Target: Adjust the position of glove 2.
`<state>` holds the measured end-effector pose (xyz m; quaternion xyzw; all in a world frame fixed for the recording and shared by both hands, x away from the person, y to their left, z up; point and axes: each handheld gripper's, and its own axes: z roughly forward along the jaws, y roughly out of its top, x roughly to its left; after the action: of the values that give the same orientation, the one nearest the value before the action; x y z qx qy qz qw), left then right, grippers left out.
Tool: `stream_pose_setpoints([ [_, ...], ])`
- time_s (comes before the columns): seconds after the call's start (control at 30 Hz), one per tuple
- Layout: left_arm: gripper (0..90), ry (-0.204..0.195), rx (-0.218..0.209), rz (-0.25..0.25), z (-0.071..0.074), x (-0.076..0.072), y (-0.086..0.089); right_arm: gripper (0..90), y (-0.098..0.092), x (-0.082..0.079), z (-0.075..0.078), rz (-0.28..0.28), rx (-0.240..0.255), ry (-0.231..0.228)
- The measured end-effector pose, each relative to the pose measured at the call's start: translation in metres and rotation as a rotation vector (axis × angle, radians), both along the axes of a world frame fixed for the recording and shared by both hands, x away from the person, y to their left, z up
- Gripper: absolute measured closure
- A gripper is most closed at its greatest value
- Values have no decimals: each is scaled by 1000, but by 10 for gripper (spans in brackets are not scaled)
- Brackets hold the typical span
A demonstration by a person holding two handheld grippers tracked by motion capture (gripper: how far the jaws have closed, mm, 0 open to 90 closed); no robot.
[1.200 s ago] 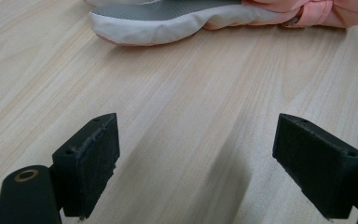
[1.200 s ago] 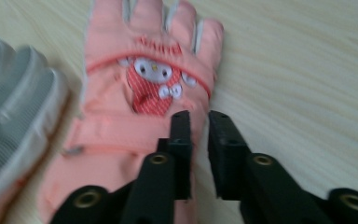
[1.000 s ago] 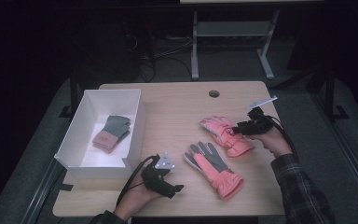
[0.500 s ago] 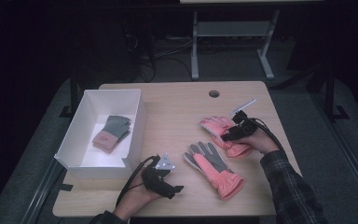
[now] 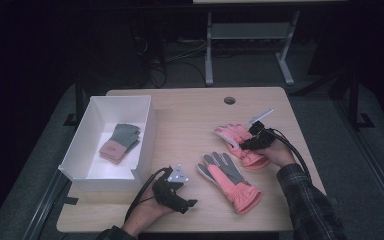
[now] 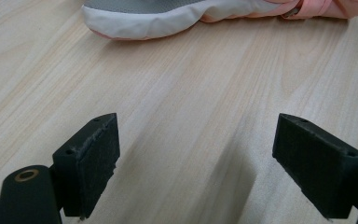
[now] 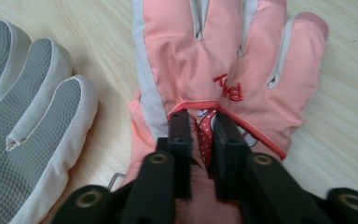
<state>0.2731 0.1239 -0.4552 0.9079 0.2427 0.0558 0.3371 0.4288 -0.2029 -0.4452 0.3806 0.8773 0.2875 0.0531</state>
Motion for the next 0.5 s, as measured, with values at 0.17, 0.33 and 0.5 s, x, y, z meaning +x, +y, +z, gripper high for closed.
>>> stream_pose_setpoints([
  [0.17,144,-3,-9,10,0,0,1,861,-8,-4,-1,-30,67,-9],
  [0.33,144,-4,-4,7,1,1,2,866,-16,-5,3,-59,122,-4],
  [0.5,144,1,-3,11,0,2,2,865,-23,-11,14,-78,156,-5],
])
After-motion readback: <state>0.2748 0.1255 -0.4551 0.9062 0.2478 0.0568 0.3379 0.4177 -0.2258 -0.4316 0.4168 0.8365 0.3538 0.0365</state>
